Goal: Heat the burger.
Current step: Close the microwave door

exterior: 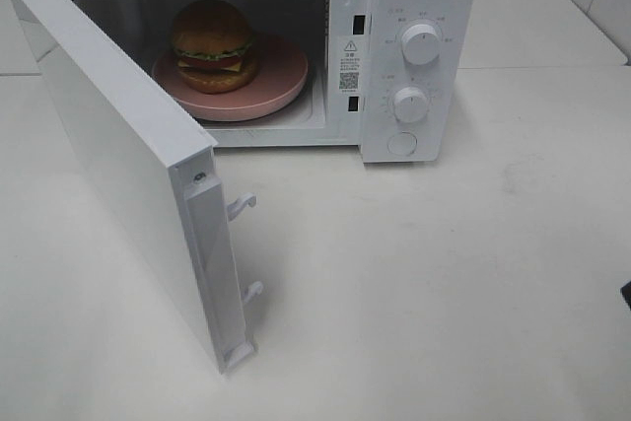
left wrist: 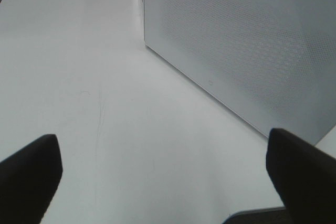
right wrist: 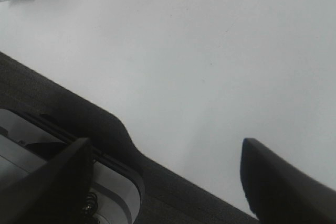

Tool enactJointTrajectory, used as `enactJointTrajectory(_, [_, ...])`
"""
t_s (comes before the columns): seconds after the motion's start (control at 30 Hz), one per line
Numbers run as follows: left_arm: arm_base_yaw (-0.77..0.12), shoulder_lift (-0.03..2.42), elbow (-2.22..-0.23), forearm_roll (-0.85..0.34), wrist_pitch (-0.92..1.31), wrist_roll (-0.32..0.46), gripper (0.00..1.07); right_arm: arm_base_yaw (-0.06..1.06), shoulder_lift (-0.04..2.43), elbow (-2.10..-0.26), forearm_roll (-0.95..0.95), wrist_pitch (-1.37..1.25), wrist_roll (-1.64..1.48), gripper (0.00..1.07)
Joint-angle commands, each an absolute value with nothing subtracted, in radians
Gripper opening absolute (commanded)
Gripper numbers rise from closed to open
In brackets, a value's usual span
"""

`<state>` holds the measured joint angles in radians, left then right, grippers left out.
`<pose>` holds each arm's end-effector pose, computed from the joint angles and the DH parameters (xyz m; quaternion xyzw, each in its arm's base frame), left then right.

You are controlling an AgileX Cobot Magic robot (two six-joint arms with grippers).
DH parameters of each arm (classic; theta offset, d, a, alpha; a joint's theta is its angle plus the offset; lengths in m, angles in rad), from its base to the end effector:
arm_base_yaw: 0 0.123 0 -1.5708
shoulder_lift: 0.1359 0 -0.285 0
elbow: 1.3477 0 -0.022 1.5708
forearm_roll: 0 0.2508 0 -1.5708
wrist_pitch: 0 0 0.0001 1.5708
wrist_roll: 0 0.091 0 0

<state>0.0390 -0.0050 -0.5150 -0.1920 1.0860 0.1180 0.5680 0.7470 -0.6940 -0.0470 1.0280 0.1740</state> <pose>-0.0087 -0.0157 0.2806 0.0395 0.8498 -0.0548 0.5228 0.1019 0.0607 0.2975 -0.1934 0.9387 0.0819 0.2733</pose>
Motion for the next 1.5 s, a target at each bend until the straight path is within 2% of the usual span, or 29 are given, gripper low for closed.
enactJointTrajectory(0.03, [0.035,-0.020,-0.516,-0.194,1.073,0.113,0.98,0.469,0.689,-0.690,-0.049,1.076,0.177,0.76])
enactJointTrajectory(0.27, [0.035,-0.020,-0.516,-0.194,1.073,0.113,0.98,0.334,0.572,-0.683,-0.049,1.095,0.151,0.76])
enactJointTrajectory(0.47, [0.035,-0.020,-0.516,-0.194,1.073,0.113,0.98,0.215,0.409,-0.575,-0.046,1.086,0.158,0.76])
enactJointTrajectory(1.17, [0.035,-0.020,-0.516,-0.194,1.073,0.113,0.98,0.086,-0.022,-0.501,-0.047,0.996,0.173,0.76])
enactJointTrajectory(1.5, [0.035,-0.018,-0.516,-0.194,1.073,0.113,0.98,0.077,-0.032,-0.501,-0.049,0.996,0.173,0.76])
